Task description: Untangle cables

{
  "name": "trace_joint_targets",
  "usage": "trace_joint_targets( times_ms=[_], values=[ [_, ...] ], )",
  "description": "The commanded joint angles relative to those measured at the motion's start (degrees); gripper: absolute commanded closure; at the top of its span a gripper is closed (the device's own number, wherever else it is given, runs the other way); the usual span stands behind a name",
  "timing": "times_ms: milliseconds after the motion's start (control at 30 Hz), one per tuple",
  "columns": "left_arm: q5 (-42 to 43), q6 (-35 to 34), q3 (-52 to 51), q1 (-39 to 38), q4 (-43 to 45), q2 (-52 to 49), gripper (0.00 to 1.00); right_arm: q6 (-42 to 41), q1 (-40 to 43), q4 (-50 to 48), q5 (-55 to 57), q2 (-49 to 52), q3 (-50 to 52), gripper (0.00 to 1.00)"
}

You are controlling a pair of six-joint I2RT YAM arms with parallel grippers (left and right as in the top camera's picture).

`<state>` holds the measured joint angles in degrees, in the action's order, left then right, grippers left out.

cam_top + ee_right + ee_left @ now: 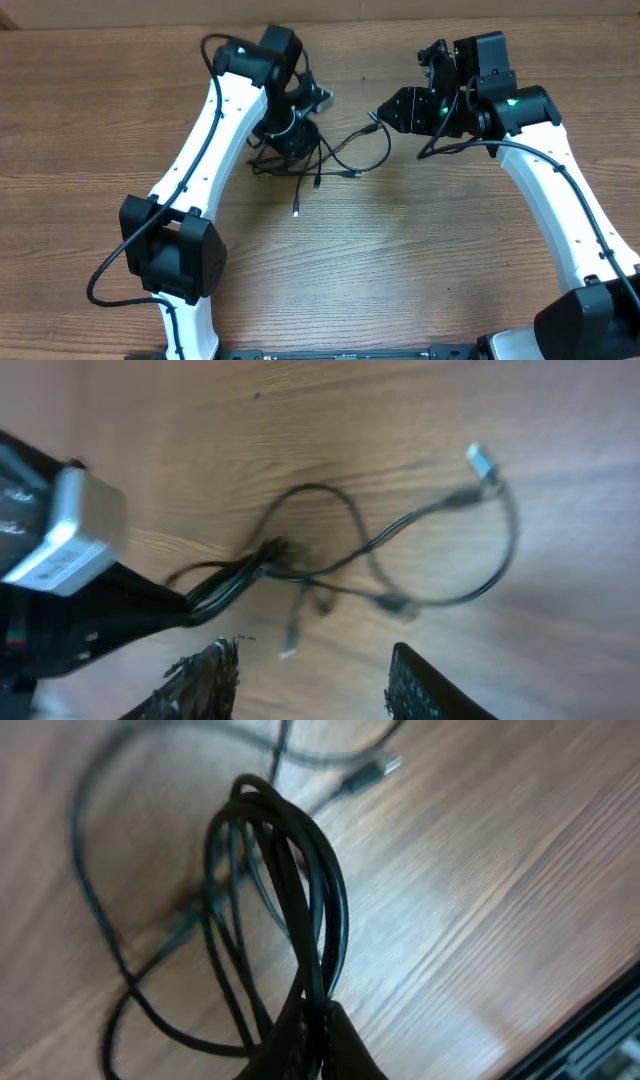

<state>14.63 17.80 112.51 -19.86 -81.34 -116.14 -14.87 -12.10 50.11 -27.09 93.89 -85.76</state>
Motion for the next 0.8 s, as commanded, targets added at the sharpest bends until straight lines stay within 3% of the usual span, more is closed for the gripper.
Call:
trace_joint_targets(
  times_ms=[0,67,233,300,533,767],
  values=[
    [2.9,-4.2,7.6,0.0,0.4,1.9,0.96,-14.6,-0.2,-0.3,-8.1,0.1,0.3,0.44],
    [3.0,-5.9,10.3,0.0,0.5,1.9,0.96,-17.4,-0.2,-0.5,-11.6,0.1,0.3,0.34],
    [6.8,-7.8,14.6,0.0,0.9,1.9,0.96,-22.5,-1.3,-1.4,-13.1,0.1,0.3,0.32],
    [8.6,-7.8,15.3,0.0,1.3,1.9,0.96,-25.3,-1.9,-2.5,-13.1,0.1,0.3,0.26],
    [16.8,-7.8,15.3,0.0,2.4,1.9,0.96,-33.5,-4.1,-6.1,-12.4,0.1,0.3,0.32],
    [21.0,-10.3,15.3,0.1,3.6,1.9,0.96,-33.8,-5.5,-4.0,-6.4,0.1,0.3,0.37]
  ],
)
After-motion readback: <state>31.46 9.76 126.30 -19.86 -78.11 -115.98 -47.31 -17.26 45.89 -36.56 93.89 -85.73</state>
